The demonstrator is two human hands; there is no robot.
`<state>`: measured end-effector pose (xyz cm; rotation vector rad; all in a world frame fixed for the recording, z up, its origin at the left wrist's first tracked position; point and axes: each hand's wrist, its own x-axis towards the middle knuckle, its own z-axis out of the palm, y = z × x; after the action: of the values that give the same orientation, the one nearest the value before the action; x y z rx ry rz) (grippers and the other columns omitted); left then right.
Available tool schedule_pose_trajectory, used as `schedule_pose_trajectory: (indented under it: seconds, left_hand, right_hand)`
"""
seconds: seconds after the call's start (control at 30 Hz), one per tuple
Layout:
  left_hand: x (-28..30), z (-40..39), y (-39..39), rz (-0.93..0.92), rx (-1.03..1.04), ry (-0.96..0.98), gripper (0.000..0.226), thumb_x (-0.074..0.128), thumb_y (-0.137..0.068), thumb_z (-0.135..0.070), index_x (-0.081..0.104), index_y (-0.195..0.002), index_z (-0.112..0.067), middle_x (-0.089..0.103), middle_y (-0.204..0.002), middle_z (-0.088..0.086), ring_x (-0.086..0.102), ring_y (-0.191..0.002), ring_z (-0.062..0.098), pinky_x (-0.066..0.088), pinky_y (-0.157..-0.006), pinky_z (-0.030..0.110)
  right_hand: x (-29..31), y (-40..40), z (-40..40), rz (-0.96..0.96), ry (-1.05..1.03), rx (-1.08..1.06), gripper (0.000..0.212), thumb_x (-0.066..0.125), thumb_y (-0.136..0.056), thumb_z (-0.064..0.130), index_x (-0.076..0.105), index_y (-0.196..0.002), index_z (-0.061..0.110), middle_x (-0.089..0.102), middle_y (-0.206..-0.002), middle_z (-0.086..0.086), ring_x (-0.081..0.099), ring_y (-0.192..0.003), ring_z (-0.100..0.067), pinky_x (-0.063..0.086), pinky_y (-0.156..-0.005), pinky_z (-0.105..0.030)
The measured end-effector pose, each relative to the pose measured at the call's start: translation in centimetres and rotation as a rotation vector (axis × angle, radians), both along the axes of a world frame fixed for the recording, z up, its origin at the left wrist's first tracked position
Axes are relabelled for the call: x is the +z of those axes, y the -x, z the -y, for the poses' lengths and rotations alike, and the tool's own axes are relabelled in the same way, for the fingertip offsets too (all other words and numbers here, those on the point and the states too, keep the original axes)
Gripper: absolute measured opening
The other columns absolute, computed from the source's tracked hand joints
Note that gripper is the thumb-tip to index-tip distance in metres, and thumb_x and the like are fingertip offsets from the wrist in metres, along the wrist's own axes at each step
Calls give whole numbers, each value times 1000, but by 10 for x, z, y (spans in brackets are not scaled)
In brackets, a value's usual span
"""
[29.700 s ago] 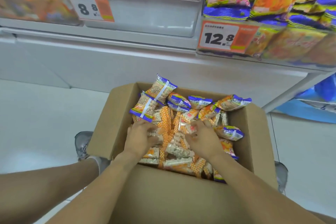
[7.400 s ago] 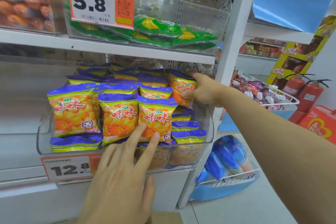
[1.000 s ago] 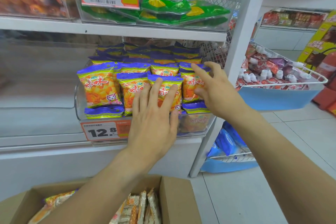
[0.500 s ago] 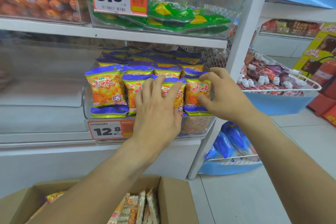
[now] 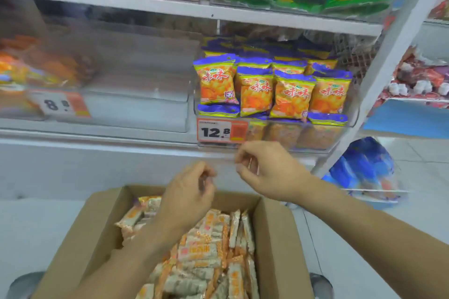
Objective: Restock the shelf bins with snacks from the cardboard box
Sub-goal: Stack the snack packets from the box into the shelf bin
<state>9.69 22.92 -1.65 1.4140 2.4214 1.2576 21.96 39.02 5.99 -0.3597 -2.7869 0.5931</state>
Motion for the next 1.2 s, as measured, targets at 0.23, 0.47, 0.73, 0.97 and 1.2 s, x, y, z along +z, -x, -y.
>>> schedule_pose_trajectory:
  seconds: [0.23, 0.47, 0.73, 0.97, 1.2]
  left_hand:
    - [-124, 102, 63, 254, 196, 469, 34, 65, -87, -17, 57, -120, -12, 52, -118, 7, 56, -110, 27, 45, -90, 36]
    - [-149, 123, 92, 488, 299, 410, 72, 65, -83, -16, 33, -148, -15, 53, -129, 10, 58, -113, 32, 49, -95, 39]
    - [-216, 114, 126, 963, 320, 204, 50, 58, -80, -33, 49, -129, -37, 69, -115, -8, 68, -104, 17, 56, -92, 50]
    - [-136, 108, 102, 1095, 495, -18, 64, 73, -71, -60, 68, -91, 0, 73, -79, 13, 72, -72, 28, 62, -69, 48]
    - [-75, 107, 62, 1054, 110, 0, 33, 79, -86, -21, 61, -113, -21, 71, -106, 9, 74, -89, 27, 61, -77, 50]
  right_hand:
    - [-135, 51, 83, 341, 375, -58, 31, 64, -93, 19, 60, -122, 12, 61, -106, 0, 59, -96, -15, 40, -82, -22]
    - [-212, 115, 137, 309, 646, -282, 59, 63, -98, 29, 38, -149, 13, 51, -144, -4, 55, -127, -24, 45, -100, -30]
    - [-258, 154, 152, 250, 761, -303, 31, 76, -83, 43, 52, -102, 41, 61, -99, -2, 66, -82, -27, 54, -78, -39]
    - [-219, 126, 144, 220, 756, -32, 30, 84, -77, 32, 63, -99, 37, 51, -121, 4, 56, -112, -10, 45, -88, -13]
    - [-104, 69, 94, 416, 782, -16, 52, 79, -85, 23, 46, -125, 19, 64, -112, -3, 70, -71, -16, 59, -62, -37]
